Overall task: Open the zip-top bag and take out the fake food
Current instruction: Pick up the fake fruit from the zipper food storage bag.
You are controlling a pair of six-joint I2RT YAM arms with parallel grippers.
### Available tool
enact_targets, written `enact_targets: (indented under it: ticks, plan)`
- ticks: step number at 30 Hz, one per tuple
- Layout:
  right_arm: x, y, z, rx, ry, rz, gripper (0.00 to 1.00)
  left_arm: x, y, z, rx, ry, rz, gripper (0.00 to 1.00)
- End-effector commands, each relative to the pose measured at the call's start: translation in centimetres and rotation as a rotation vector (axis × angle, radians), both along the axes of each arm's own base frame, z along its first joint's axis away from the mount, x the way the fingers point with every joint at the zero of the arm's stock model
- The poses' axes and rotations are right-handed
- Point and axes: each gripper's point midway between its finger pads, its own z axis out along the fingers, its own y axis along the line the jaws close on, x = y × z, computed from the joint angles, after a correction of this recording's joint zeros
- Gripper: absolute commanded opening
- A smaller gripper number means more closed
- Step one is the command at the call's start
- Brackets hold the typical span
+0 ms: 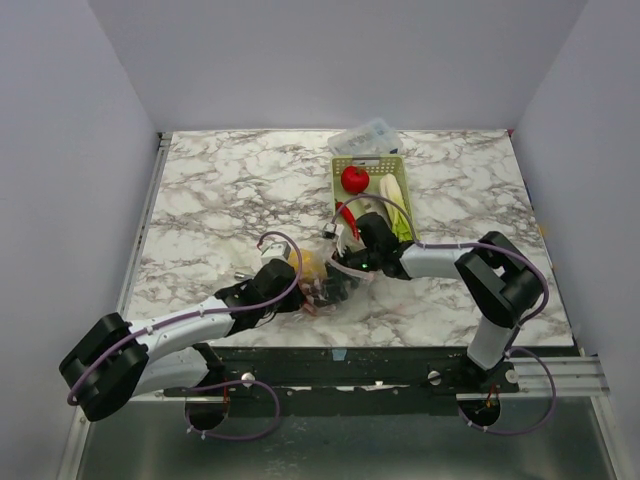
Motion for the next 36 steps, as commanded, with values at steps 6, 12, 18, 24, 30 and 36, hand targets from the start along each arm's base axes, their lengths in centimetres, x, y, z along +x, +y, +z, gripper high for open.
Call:
enact_targets:
  ticks: [6,12,18,24,30,36]
  plan:
    - [0.7,-0.8,1.3,-0.043,-0.124,0.008,0.64,0.0,1.1,0.2,-0.009,-0.014,0.042,0.22]
    - [0.9,-2.0,2.5,-0.064,-0.213,0.044,0.55,-0.2,2.0,-0.2,-0.011,-0.009,0.064,0.2]
    - [0.6,-3.2,3.6,-0.073,-0.276,0.112,0.52,0.0,2.3,-0.2,-0.019,-0.007,0.079,0.2]
    - [1.6,-5.1,5.6,-0.046,-0.316,0.123,0.52,0.1,2.7,0.2,-0.027,-0.018,0.082,0.2]
    - [1.2,-6.3,7.2,0.014,-0.304,0.182,0.5,0.2,3.0,0.2,-0.034,-0.018,0.088,0.2]
    - [1.3,-7.1,6.9,-0.023,-0.303,0.218,0.5,0.1,3.2,0.1,-0.041,-0.018,0.095,0.2]
